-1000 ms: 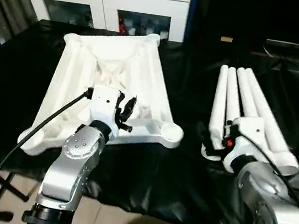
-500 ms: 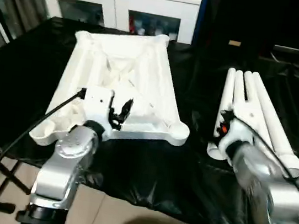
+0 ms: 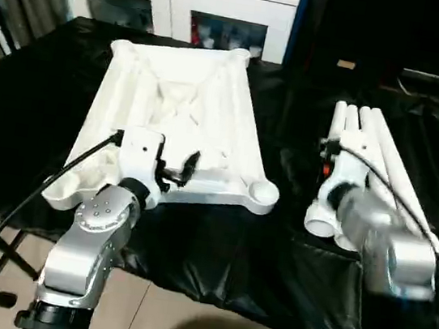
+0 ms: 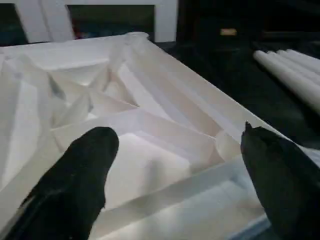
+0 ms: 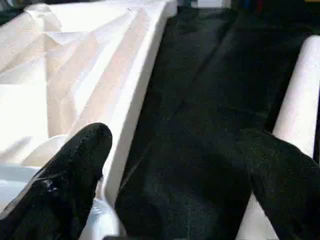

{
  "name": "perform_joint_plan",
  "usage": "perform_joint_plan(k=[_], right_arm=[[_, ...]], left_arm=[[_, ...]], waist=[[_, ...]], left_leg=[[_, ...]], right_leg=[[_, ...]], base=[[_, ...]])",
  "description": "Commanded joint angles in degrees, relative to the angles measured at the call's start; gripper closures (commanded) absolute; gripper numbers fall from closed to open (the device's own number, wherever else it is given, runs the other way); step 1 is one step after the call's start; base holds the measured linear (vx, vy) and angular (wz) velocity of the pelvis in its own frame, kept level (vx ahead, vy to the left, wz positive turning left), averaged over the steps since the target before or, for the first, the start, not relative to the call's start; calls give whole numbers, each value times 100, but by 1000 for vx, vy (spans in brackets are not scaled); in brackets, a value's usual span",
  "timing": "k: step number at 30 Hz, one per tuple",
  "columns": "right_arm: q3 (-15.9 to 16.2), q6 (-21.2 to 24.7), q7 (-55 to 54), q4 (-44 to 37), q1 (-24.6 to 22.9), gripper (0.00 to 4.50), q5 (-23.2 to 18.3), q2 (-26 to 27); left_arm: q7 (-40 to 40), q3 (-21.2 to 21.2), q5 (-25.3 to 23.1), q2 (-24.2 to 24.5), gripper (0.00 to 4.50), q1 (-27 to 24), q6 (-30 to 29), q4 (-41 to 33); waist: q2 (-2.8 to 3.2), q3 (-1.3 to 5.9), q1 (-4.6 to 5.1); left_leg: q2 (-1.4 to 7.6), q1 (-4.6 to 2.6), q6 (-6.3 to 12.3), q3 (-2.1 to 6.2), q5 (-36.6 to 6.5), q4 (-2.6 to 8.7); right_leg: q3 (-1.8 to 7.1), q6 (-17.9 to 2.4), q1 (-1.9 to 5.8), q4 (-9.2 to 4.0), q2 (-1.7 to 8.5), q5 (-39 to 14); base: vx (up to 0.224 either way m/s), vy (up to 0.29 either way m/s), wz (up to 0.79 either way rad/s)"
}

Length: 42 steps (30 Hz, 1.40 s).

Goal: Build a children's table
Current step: Pick table leg

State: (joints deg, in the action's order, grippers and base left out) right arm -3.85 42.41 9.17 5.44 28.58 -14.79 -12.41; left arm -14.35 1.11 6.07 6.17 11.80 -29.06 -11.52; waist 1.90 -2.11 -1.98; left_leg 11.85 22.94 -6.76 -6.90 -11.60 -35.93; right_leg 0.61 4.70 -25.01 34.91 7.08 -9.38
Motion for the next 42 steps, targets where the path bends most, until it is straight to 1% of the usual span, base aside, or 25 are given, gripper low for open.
perform_joint_plan(k=[1,2,3,4,5,7,8,9,10,12,13,16,18,21,22,26,28,32,36,37,38,39,40,41,42], right_arm=[[-148,155,-260,449,329,0,140,-1],[-183,143,-286,532,390,0,132,0],[-349,105,-398,854,642,0,87,10],[-366,101,-407,883,666,0,81,11],[-444,299,-542,1107,841,0,105,-30],[-507,479,-604,1285,977,0,108,-62],[-584,596,-634,1369,1051,0,60,-60],[-683,772,-684,1467,1134,0,2,-52],[-750,890,-719,1534,1189,0,-39,-46],[-819,1037,-805,1806,1334,0,-25,-67],[-827,1053,-816,1840,1351,0,-22,-69],[-903,1180,-917,2041,1451,0,-1,-76],[-936,1238,-992,2162,1507,0,66,-82],[-963,1324,-995,2321,1589,0,104,-90],[-965,1339,-979,2338,1598,0,95,-90],[-938,1415,-875,2473,1646,0,60,-90],[-935,1461,-866,2593,1697,0,63,-90],[-924,1497,-836,2909,1823,0,96,-124],[-943,1537,-757,3153,1934,0,85,-150],[-943,1537,-757,3153,1934,0,85,-150],[-907,1534,-718,3227,1966,28,112,-167],[-878,1542,-670,3368,2009,36,132,-179],[-879,1533,-658,3455,2031,41,135,-180],[-885,1525,-656,3499,2039,53,133,-178],[-895,1507,-653,3571,2058,53,129,-178]], left_arm=[[-100,71,-61,126,8,232,-58,19],[-189,97,-18,154,8,246,-81,18],[-711,284,235,318,8,256,-112,-99],[-770,306,265,336,8,254,-112,-116],[-1205,492,464,509,8,204,-179,-344],[-1516,666,538,697,8,156,-212,-515],[-1612,724,546,765,8,141,-208,-557],[-1699,792,545,868,8,145,-326,-573],[-1753,837,544,937,8,150,-415,-580],[-1800,846,582,991,8,189,-514,-537],[-1806,845,589,996,8,195,-520,-530],[-1915,891,657,1085,8,205,-594,-549],[-1987,931,726,1143,8,185,-661,-598],[-2029,972,748,1174,8,170,-758,-654],[-2033,976,749,1174,8,169,-773,-658],[-2031,972,785,1160,8,165,-912,-686],[-2064,988,848,1198,8,167,-992,-722],[-2104,1046,903,1275,8,188,-1078,-787],[-2095,1039,930,1258,8,218,-1129,-826],[-2095,1039,930,1258,8,218,-1129,-826],[-2104,1039,941,1257,0,226,-1153,-840],[-2113,1051,969,1271,0,227,-1231,-884],[-2124,1065,997,1285,0,227,-1279,-909],[-2132,1074,1012,1294,0,227,-1301,-921],[-2137,1089,1039,1310,0,228,-1329,-937]], waist=[[-49,396,-10],[-54,397,-7],[-80,392,-9],[-75,395,-21],[-56,393,-17],[-33,402,-21],[-45,401,-10],[-20,401,-8],[-23,404,-9],[-29,411,-7],[-16,408,1],[-25,413,-5],[-34,406,-2],[-27,403,-3],[-41,405,-2],[-41,406,0],[-53,404,-2],[-68,408,1],[-67,415,-6],[-78,413,-5],[-88,412,-6],[-74,414,-10],[-74,417,-4],[-91,411,-5],[-81,413,-10]], left_leg=[[-201,-59,42,-279,-587,436],[-210,-56,47,-282,-557,435],[-217,-42,58,-294,-531,433],[-223,-40,57,-286,-532,437],[-218,-36,42,-291,-559,445],[-209,-47,9,-282,-445,435],[-215,-35,24,-287,-405,434],[-223,-39,19,-287,-377,432],[-224,-37,17,-285,-349,428],[-226,-49,3,-294,-326,424],[-226,-51,-23,-296,-345,426],[-222,-55,-37,-298,-405,426],[-225,-56,-51,-303,-474,432],[-219,-58,-62,-304,-518,433],[-216,-59,-62,-306,-529,433],[-216,-53,-68,-303,-533,435],[-218,-46,-57,-306,-531,435],[-214,-52,-52,-309,-511,429],[-216,-46,-2,-310,-386,418],[-219,-43,12,-315,-395,417],[-219,-42,21,-320,-393,416],[-218,-42,22,-315,-382,416],[-218,-46,12,-317,-399,413],[-217,-45,18,-321,-416,417],[-216,-40,18,-318,-409,417]], right_leg=[[-132,-1053,320,-332,-270,-569],[-134,-1082,320,-325,-277,-510],[-132,-1105,340,-320,-273,-476],[-135,-1125,342,-305,-254,-534],[-137,-1132,336,-301,-255,-606],[-147,-1196,346,-265,-260,-382],[-148,-1204,356,-264,-269,-315],[-149,-1235,365,-249,-272,-230],[-151,-1240,374,-248,-269,-192],[-150,-1269,380,-247,-272,-158],[-151,-1299,376,-248,-272,-169],[-152,-1318,389,-247,-265,-211],[-152,-1315,377,-250,-267,-342],[-153,-1299,378,-254,-265,-401],[-154,-1297,377,-255,-264,-410],[-159,-1300,381,-251,-262,-441],[-158,-1283,383,-258,-262,-477],[-161,-1323,370,-246,-260,-489],[-164,-1369,385,-232,-262,-335],[-164,-1377,386,-235,-263,-351],[-162,-1372,386,-240,-263,-361],[-163,-1376,388,-233,-258,-370],[-165,-1397,382,-230,-259,-385],[-164,-1397,381,-239,-262,-402],[-164,-1398,387,-232,-257,-405]], base=[[0,0,0],[0,0,0],[0,0,0],[0,0,0],[0,0,0],[0,0,0],[0,0,0],[0,0,0],[0,0,0],[0,0,0],[0,0,0],[0,0,0],[0,0,0],[0,0,0],[0,0,0],[0,0,0],[0,0,0],[0,0,0],[0,0,0],[0,0,0],[0,0,0],[0,0,0],[0,0,0],[0,0,0],[0,0,0]])
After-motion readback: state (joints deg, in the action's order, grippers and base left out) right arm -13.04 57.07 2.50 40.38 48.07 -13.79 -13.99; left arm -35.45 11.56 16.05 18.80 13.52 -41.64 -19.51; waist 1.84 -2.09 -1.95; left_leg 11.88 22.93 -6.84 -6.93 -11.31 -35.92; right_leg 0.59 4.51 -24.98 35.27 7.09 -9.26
